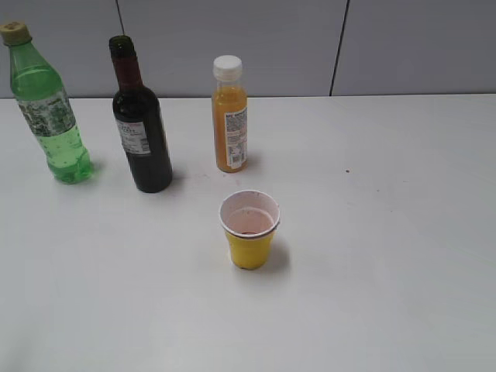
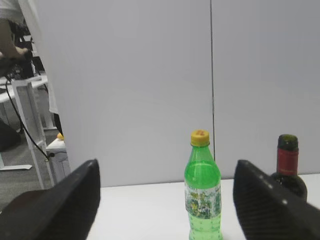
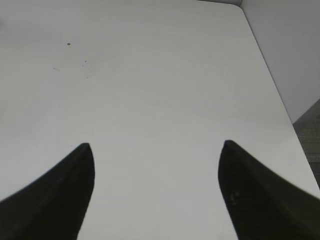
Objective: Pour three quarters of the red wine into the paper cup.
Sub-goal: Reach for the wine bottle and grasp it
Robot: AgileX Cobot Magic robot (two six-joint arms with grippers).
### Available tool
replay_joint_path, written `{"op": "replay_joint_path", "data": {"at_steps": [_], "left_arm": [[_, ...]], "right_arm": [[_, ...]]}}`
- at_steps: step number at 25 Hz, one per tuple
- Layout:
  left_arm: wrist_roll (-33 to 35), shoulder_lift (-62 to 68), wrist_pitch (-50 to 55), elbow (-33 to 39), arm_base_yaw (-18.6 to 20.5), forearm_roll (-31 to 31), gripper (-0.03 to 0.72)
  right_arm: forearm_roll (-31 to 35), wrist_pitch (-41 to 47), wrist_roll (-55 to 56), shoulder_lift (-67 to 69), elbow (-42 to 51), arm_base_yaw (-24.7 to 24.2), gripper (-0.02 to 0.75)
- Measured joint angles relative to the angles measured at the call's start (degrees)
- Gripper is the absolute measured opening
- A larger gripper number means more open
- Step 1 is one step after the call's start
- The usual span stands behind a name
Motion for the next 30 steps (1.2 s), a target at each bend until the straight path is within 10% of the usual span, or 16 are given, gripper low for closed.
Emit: {"op": "replay_joint_path", "data": {"at_steps": [17, 30], "left_arm": [[-14.8, 62.8, -75.5, 11.1, 0.0, 24.6, 0.629], [-9.4, 90.3, -80.7, -0.2, -1.3, 25.6, 0.629]], "right_arm": [[0.0, -0.1, 0.0, 0.0, 0.0, 0.0, 0.583], [-0.1, -0.1, 0.0, 0.0, 0.0, 0.0, 0.583]]}}
